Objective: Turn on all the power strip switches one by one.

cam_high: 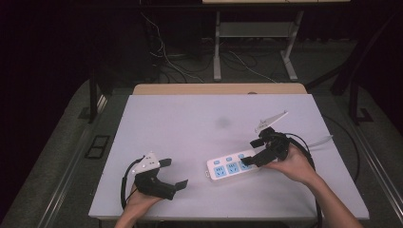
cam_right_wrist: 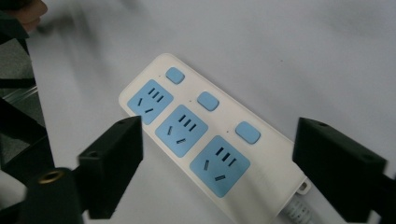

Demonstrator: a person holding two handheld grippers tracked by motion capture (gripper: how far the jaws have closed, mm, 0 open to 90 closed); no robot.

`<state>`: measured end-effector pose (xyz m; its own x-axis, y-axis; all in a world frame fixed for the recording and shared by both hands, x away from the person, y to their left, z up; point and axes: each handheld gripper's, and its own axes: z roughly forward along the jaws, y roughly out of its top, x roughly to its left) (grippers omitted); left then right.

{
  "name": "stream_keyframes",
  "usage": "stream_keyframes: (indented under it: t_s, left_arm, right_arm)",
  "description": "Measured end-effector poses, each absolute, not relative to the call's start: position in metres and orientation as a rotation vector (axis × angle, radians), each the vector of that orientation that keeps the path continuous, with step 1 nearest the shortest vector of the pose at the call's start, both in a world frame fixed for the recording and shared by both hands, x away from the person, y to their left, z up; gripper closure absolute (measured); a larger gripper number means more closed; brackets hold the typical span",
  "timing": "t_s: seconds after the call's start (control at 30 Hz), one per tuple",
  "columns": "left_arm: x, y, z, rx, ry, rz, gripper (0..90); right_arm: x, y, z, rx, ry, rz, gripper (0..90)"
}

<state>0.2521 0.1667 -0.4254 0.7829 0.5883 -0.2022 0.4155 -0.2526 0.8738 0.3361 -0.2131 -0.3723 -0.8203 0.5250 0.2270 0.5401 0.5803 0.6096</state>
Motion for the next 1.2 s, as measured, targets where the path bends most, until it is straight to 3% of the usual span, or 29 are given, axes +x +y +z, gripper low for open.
stream_keyframes:
  t_s: [0.13,0.33,0.53,1.2]
  left_arm:
    - [0.252,0.167,-0.425,1.886,0.762,0.197,0.0]
    - [0.252,0.166,-0.426,1.89,0.757,0.198,0.0]
    - [0.252,0.166,-0.425,1.887,0.756,0.199,0.0]
    - [0.252,0.167,-0.425,1.89,0.754,0.207,0.0]
  right_arm:
    - [0.339,-0.212,-0.374,-0.944,-2.777,-1.085,41.5]
    - [0.341,-0.207,-0.377,-0.943,-2.805,-1.063,68.5]
    - [0.343,-0.205,-0.378,-0.914,-2.801,-1.082,88.7]
    - [0.359,-0.196,-0.398,-0.908,-2.807,-1.046,89.7]
